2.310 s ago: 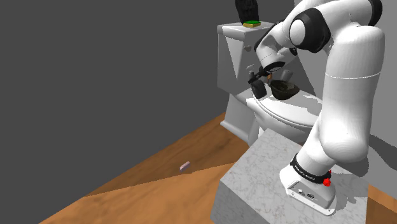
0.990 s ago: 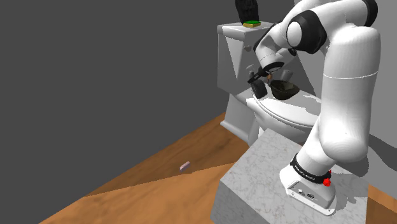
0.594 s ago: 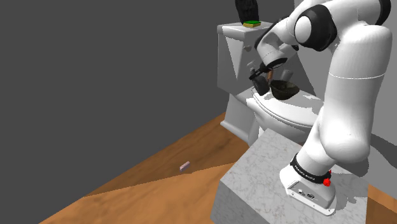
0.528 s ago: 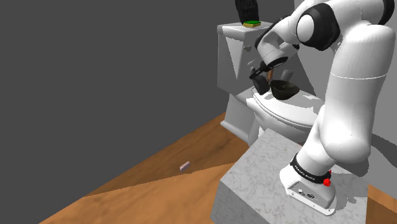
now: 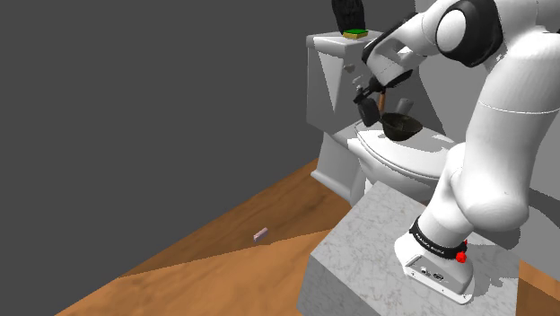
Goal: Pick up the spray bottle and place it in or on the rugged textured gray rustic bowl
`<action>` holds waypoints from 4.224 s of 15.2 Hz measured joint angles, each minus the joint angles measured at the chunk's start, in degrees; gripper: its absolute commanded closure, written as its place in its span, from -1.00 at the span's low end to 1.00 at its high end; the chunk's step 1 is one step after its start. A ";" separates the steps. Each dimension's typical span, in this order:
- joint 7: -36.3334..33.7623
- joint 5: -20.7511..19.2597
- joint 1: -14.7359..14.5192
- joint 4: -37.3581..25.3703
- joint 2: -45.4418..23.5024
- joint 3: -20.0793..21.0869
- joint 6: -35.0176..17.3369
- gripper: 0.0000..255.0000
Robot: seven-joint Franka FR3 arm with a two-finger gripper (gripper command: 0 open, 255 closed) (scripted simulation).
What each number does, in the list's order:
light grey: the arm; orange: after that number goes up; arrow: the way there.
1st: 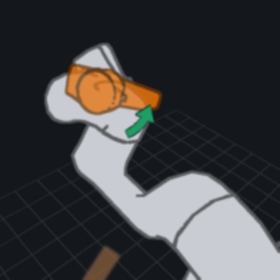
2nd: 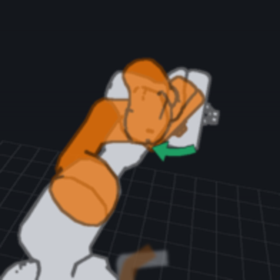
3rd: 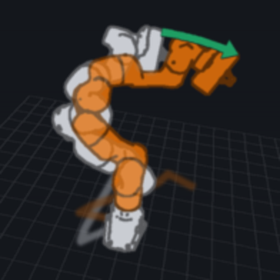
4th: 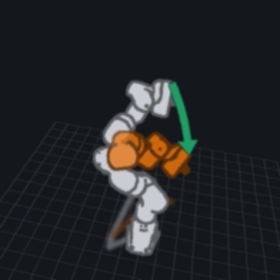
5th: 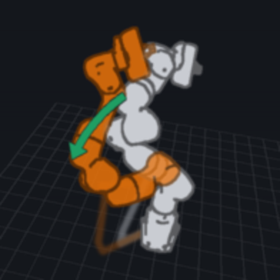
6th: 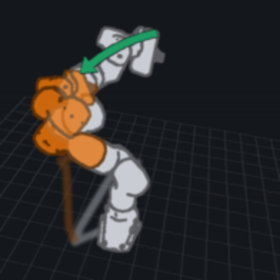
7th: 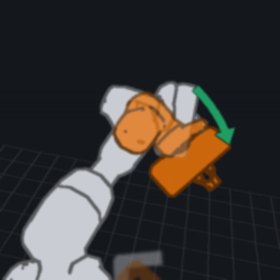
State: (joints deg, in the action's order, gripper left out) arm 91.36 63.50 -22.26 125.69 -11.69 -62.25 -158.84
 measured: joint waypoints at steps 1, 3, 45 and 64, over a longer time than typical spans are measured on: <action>-1.82 -2.39 -1.26 0.22 1.09 -1.26 -0.20 1.00; -5.06 -6.65 -3.57 0.64 2.99 -3.44 -0.66 1.00; -32.05 -68.08 16.40 9.24 40.76 -1.90 6.09 1.00; -29.07 -66.64 11.36 12.35 39.43 -8.36 0.12 -1.00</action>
State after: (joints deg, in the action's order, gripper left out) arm 62.30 -3.14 -10.90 138.04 27.74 -70.61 -158.72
